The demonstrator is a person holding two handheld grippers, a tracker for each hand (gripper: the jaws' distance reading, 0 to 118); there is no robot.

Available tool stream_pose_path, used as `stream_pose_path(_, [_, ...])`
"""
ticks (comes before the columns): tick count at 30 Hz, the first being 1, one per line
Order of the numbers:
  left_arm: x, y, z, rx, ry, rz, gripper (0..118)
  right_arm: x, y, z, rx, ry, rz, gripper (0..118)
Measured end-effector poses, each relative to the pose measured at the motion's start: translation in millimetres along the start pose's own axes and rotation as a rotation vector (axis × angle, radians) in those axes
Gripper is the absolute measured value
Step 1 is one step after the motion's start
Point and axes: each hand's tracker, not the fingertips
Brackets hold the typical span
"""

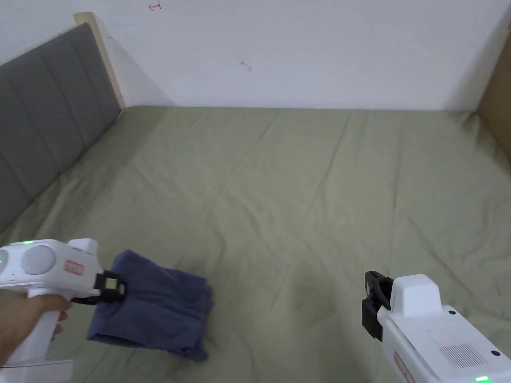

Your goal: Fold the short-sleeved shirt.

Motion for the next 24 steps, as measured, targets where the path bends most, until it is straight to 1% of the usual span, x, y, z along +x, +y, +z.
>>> stream_pose_path(5, [-64.6,7.2,11.3,-0.04,0.125,0.059,23,-7.9,12.5,-7.6,0.015,0.019,0.019,1])
stream_pose_path(8, [-83.5,7.9,11.0,-0.048,0.141,0.078,23,-7.1,15.7,-13.4,0.014,0.024,0.014,1])
stream_pose_path(11, [-83.8,6.2,3.7,-0.048,0.118,0.101,24,-6.0,16.2,-19.1,0.005,0.007,0.017,1])
stream_pose_path(13, [-82.9,8.3,-4.0,-0.058,0.137,0.087,35,-4.2,16.3,-20.3,-0.005,0.004,0.01,1])
stream_pose_path(14, [-82.0,8.3,-4.8,-0.069,0.154,0.085,44,-5.7,18.0,-18.1,-0.005,0.002,0.008,1])
stream_pose_path(15, [-81.1,8.1,-5.5,-0.067,0.181,0.088,62,-5.9,18.7,-17.0,-0.005,-0.001,0.008,1])
stream_pose_path(16, [-78.7,7.9,-4.7,-0.061,0.197,0.085,74,-5.5,19.4,-15.6,-0.003,-0.003,0.005,1])
stream_pose_path(17, [-77.1,7.2,-3.2,-0.044,0.205,0.084,85,-4.8,20.8,-13.9,-0.002,-0.004,0.004,1])
stream_pose_path(18, [-74.5,6.7,-1.1,-0.023,0.21,0.083,93,-3.8,21.2,-12.6,0.0,-0.004,0.002,1])
stream_pose_path(21, [-64.3,10.0,6.8,0.012,0.207,0.056,97,-2.2,25.4,-6.5,0.015,-0.007,-0.002,1])
stream_pose_path(24, [-52.2,13.1,17.0,0.026,0.188,0.048,97,1.6,28.8,0.3,0.035,-0.004,-0.011,1])
